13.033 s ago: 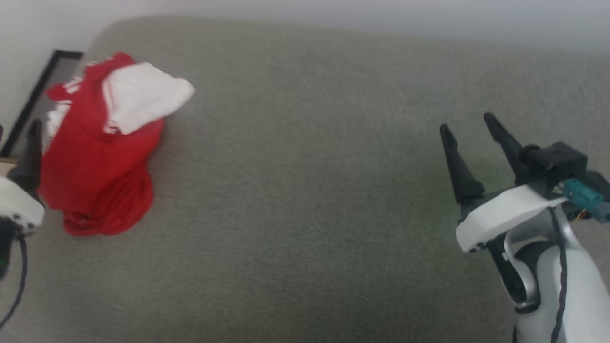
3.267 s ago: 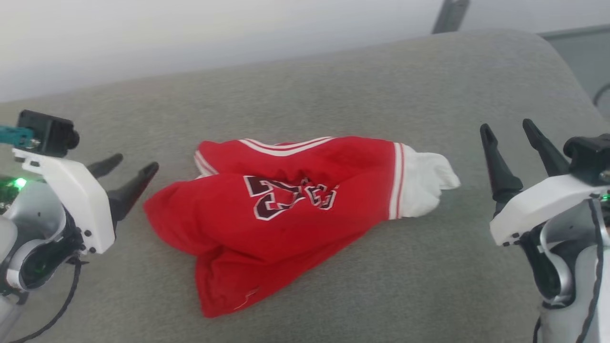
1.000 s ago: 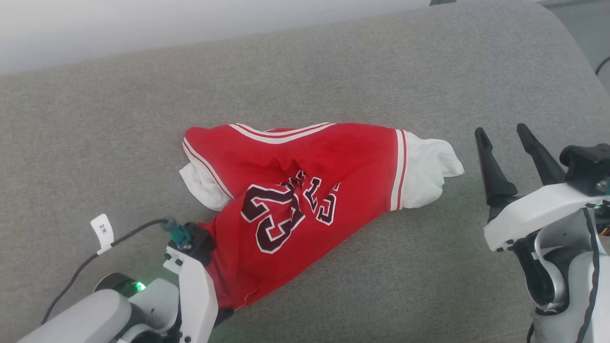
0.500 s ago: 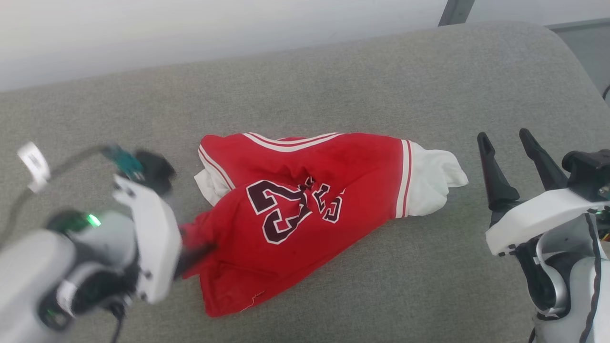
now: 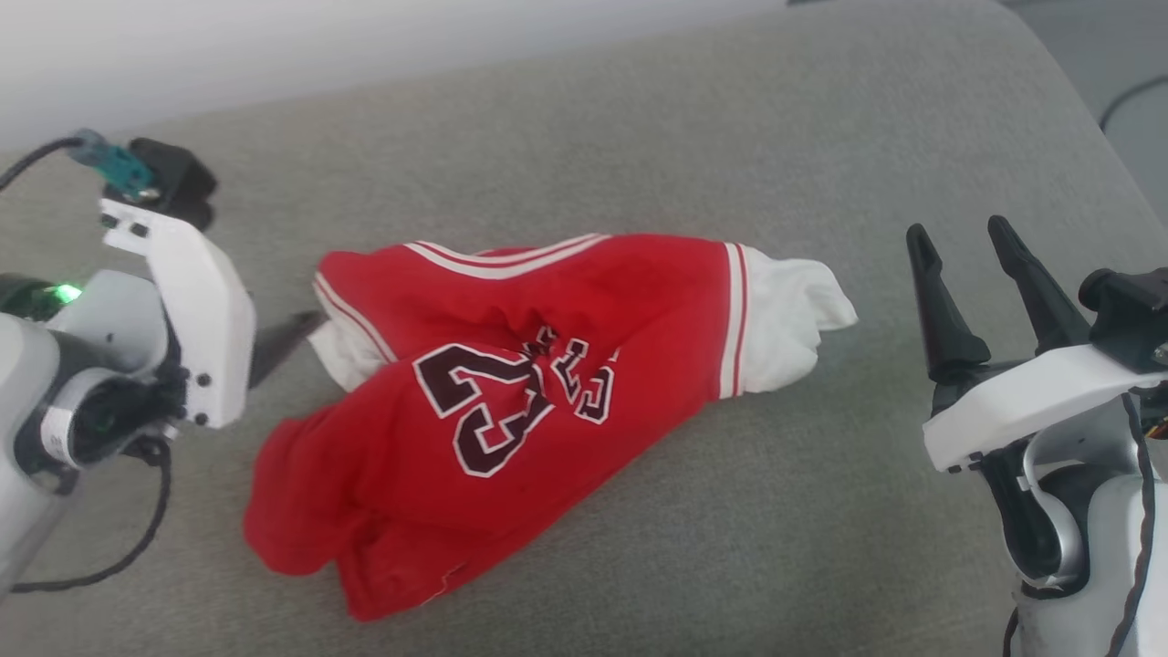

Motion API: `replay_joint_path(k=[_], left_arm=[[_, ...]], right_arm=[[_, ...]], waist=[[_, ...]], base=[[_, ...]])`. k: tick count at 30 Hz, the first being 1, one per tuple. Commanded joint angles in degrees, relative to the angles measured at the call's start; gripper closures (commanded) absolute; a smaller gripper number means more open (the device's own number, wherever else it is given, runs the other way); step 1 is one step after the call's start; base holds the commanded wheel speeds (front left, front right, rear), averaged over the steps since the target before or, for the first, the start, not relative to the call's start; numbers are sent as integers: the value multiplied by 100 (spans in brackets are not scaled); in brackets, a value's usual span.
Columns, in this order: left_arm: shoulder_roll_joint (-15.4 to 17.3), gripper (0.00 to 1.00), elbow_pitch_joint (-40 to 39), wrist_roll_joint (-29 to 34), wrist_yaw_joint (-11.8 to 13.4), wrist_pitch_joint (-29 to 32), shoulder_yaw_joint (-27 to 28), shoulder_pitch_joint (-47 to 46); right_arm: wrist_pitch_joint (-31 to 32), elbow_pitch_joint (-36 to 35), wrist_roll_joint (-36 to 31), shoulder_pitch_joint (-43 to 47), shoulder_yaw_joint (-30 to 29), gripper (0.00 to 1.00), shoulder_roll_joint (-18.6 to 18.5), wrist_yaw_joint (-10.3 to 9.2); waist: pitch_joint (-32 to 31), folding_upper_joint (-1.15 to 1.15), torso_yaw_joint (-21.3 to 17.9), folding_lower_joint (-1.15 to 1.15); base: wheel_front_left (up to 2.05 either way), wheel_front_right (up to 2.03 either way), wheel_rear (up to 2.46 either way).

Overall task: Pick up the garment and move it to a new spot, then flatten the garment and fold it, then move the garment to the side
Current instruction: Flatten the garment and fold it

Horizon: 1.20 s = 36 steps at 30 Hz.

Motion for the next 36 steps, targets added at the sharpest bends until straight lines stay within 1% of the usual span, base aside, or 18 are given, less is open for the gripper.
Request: replay_joint_path(k=[1,4,15,19,22,23,24,26,29,33,36], left_arm=[[-69,0,188,-25,-77,-48,-17,-77],[-86,0,566,-20,-186,-6,-65,-102],[-324,0,1466,0,-340,-73,-150,-229],[-510,0,1771,-107,-374,-83,-160,-237],[-663,0,2037,-226,-345,100,-209,-173],[-706,27,2103,-296,-359,226,-251,-120],[-753,100,2148,-378,-357,316,-274,-61],[-867,100,2181,-578,-333,554,-315,29],[-888,100,2107,-603,-311,638,-336,23],[-737,100,2030,-479,-346,583,-296,-122],[-599,100,1970,-513,-335,449,-114,-199]], right_arm=[[-60,-23,48,-82,19,0,14,0],[-113,-20,85,-111,29,0,14,0],[-213,-27,114,-227,43,0,15,0],[-217,4,113,-279,63,0,14,0],[-215,16,98,-335,84,0,15,0],[-210,21,88,-339,83,0,15,0],[-209,23,85,-338,82,0,14,0],[-211,20,69,-337,66,0,14,0],[-203,15,37,-332,39,0,14,0],[-182,34,17,-311,18,0,15,0],[-154,31,-34,-265,-17,0,14,0]], waist=[[188,0,-158,0],[348,0,-255,0],[757,0,-364,0],[850,0,-366,0],[898,0,-365,0],[909,0,-363,0],[917,0,-358,0],[921,0,-339,0],[923,0,-300,0],[865,0,-214,0],[771,0,-123,0]], base=[[0,0,0],[0,0,0],[0,0,0],[0,0,0],[0,0,0],[0,0,0],[0,0,0],[0,0,0],[0,0,0],[0,0,0],[0,0,0]])
